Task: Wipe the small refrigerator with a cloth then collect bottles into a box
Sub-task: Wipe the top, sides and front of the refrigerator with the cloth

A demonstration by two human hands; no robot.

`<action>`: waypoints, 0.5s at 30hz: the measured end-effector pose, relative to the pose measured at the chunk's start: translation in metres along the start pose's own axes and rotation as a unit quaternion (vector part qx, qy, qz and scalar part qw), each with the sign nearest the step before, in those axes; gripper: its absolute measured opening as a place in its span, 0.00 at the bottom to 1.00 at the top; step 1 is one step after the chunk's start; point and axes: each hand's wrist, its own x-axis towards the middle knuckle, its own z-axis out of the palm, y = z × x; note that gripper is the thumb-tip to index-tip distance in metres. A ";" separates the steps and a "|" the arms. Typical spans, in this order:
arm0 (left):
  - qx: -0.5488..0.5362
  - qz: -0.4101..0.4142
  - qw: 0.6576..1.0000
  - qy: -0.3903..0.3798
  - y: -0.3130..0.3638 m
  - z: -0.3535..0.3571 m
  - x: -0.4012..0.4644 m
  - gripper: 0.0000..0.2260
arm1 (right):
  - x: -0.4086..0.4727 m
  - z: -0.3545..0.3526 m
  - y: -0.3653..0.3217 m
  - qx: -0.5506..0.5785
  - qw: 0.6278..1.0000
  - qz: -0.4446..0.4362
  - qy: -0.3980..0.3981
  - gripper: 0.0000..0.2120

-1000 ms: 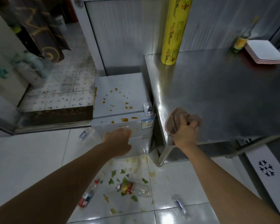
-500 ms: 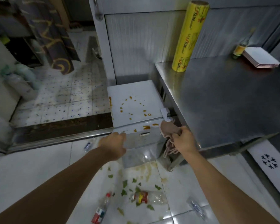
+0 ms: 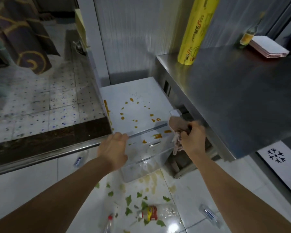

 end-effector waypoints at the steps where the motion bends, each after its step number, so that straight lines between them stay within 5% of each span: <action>1: 0.004 -0.003 1.000 0.010 -0.001 0.006 0.011 0.26 | 0.012 0.008 0.002 -0.004 1.000 -0.017 0.011 0.08; 8: 0.073 -0.031 0.996 0.031 -0.012 0.049 0.055 0.37 | 0.065 0.063 0.038 -0.199 0.974 -0.101 -0.035 0.25; 15: 0.039 -0.016 0.992 0.120 -0.021 0.068 0.069 0.27 | 0.085 0.095 0.064 -0.281 0.941 -0.179 -0.050 0.27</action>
